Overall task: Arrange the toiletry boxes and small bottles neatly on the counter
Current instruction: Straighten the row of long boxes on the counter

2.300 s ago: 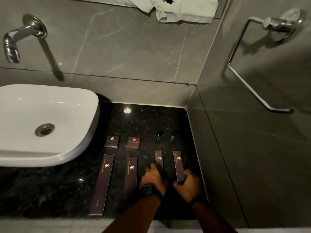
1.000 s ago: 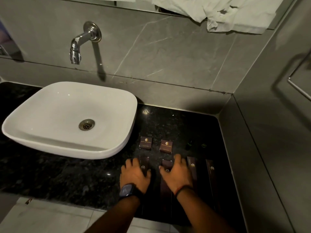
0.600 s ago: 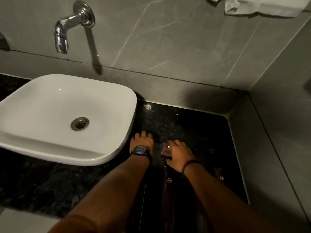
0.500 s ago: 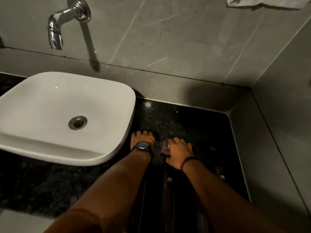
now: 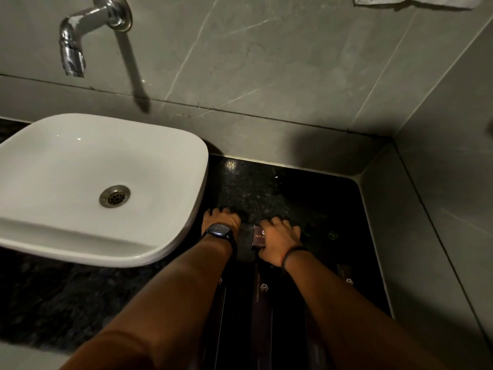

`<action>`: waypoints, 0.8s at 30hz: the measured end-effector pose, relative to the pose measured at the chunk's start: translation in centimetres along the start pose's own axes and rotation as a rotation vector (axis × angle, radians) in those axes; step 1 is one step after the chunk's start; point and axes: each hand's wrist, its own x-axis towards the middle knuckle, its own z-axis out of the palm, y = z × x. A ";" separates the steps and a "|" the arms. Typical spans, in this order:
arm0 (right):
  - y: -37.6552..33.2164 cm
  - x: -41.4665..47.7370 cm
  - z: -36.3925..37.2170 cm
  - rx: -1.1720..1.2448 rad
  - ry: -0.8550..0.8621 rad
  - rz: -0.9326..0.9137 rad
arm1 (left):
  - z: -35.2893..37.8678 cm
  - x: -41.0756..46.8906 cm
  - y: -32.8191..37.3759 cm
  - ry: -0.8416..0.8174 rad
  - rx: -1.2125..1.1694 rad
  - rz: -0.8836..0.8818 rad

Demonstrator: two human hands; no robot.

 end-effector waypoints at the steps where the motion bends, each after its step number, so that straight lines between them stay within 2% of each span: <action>1: 0.0 -0.1 -0.1 0.001 0.007 -0.002 | 0.0 0.0 0.1 0.007 -0.006 -0.006; 3: 0.2 -0.7 -0.3 0.020 0.096 -0.020 | 0.1 0.0 0.2 0.004 -0.027 -0.011; 6: 1.5 -2.5 -1.6 0.176 0.485 0.013 | -0.7 -0.2 0.9 0.133 -0.093 0.043; 8: 3.5 -3.6 -2.5 0.346 0.777 0.131 | -1.7 -0.1 2.3 0.271 -0.174 0.115; 10: 6.7 -4.3 -3.0 0.490 0.883 0.292 | -2.5 0.2 4.3 0.332 -0.254 0.176; 13: 11.3 -4.3 -2.6 0.722 0.678 0.505 | -2.7 0.8 7.5 0.298 -0.469 0.234; 15: 13.3 -4.0 -1.9 0.796 0.498 0.528 | -2.3 1.4 9.5 0.252 -0.557 0.260; 17: 14.1 -3.6 -1.3 0.764 0.403 0.474 | -1.6 2.0 11.2 0.216 -0.544 0.277; 24: 14.6 -2.1 -0.2 0.642 0.380 0.357 | 0.2 3.7 14.3 0.150 -0.497 0.307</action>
